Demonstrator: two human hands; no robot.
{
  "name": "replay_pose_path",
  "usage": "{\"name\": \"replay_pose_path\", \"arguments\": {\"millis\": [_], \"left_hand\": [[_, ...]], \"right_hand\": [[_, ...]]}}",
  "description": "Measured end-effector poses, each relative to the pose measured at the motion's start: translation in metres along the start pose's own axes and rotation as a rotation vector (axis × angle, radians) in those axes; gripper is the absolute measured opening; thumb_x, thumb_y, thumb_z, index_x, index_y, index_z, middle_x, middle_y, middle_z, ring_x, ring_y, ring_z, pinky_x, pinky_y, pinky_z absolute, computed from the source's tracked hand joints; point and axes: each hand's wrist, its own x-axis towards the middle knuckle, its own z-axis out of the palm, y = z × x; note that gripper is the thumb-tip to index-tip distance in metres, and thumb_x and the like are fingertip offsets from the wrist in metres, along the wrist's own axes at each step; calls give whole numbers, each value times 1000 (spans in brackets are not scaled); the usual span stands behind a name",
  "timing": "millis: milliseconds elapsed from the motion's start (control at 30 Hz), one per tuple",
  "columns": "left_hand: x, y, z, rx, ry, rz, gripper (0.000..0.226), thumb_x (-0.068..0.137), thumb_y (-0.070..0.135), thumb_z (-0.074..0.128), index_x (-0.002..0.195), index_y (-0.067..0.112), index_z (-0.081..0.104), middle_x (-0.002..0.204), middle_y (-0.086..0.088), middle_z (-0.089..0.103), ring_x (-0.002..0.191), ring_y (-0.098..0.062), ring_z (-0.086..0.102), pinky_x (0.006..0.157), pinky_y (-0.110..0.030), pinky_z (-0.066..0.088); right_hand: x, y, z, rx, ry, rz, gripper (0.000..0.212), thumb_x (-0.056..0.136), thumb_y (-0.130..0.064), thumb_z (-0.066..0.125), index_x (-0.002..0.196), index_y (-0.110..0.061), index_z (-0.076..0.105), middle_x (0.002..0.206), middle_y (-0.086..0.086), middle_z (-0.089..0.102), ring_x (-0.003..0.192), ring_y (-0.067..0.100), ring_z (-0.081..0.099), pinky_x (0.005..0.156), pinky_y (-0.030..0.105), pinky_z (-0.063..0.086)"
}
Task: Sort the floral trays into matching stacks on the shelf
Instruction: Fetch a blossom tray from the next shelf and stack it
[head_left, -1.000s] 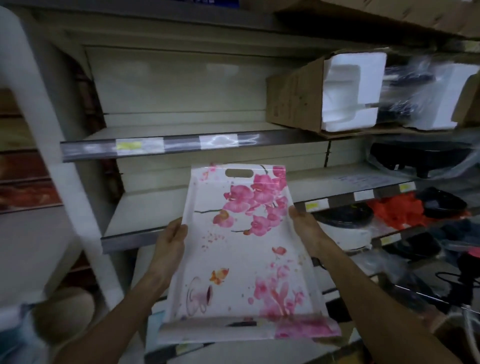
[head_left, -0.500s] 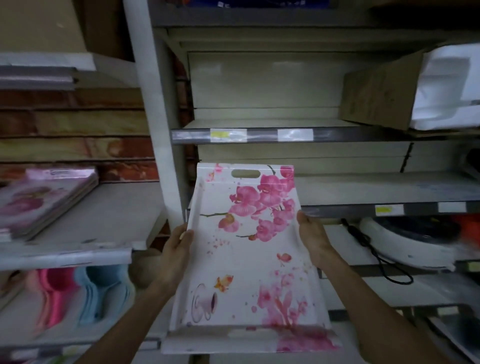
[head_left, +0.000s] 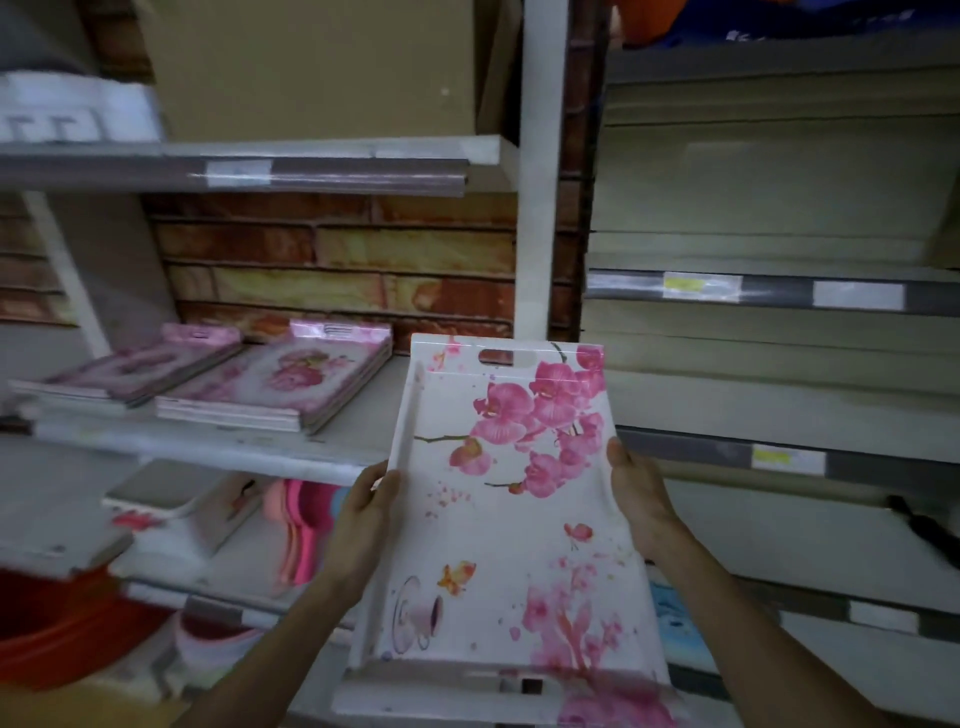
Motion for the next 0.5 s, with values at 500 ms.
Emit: {"name": "replay_pose_path", "arguments": {"millis": [500], "left_hand": [[35, -21, -203, 45, 32, 44, 21, 93, 38, 60, 112, 31, 64, 105, 2, 72, 86, -13, 73, 63, -24, 59]], "right_hand": [[-20, -37, 206, 40, -62, -84, 39, 105, -38, 31, 111, -11, 59, 92, 7, 61, 74, 15, 57, 81, 30, 46]]}}
